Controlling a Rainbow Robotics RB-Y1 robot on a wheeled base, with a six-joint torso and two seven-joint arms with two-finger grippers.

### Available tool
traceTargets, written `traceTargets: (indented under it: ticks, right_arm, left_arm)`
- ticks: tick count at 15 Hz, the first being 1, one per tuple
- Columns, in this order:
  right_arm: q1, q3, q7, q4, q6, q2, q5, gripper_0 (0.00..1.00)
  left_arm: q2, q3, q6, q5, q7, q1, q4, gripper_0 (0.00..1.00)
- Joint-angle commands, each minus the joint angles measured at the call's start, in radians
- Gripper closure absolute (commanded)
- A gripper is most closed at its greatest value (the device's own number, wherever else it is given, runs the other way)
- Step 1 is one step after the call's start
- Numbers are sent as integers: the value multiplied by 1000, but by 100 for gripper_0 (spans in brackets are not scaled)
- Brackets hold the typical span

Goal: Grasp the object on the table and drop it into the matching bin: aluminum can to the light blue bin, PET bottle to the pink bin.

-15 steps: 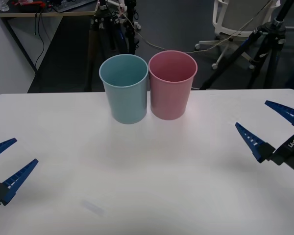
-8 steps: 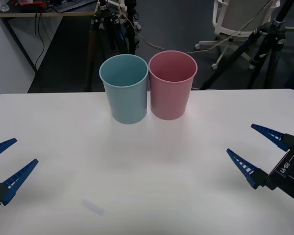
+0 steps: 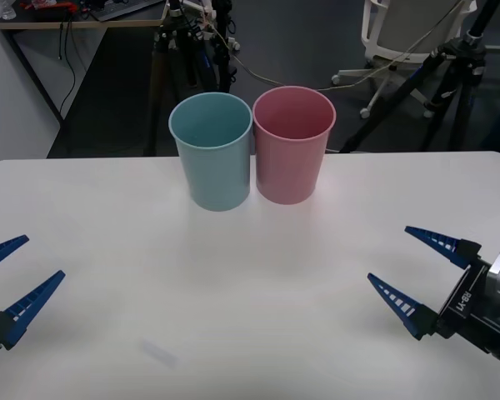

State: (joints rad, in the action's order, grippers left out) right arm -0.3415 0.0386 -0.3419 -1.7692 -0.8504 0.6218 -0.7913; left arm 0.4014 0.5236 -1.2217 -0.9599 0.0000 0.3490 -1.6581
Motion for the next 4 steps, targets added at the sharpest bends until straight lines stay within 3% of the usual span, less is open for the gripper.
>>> traceTargets:
  ticks: [1,4]
  right_arm:
    - [9,-9,6,1,-19,-1,-2,0]
    - [9,-9,6,1,-22,-1,-5,0]
  left_arm:
    - [0,0,0,0,0,0,0,0]
    - [0,0,0,0,0,0,0,0]
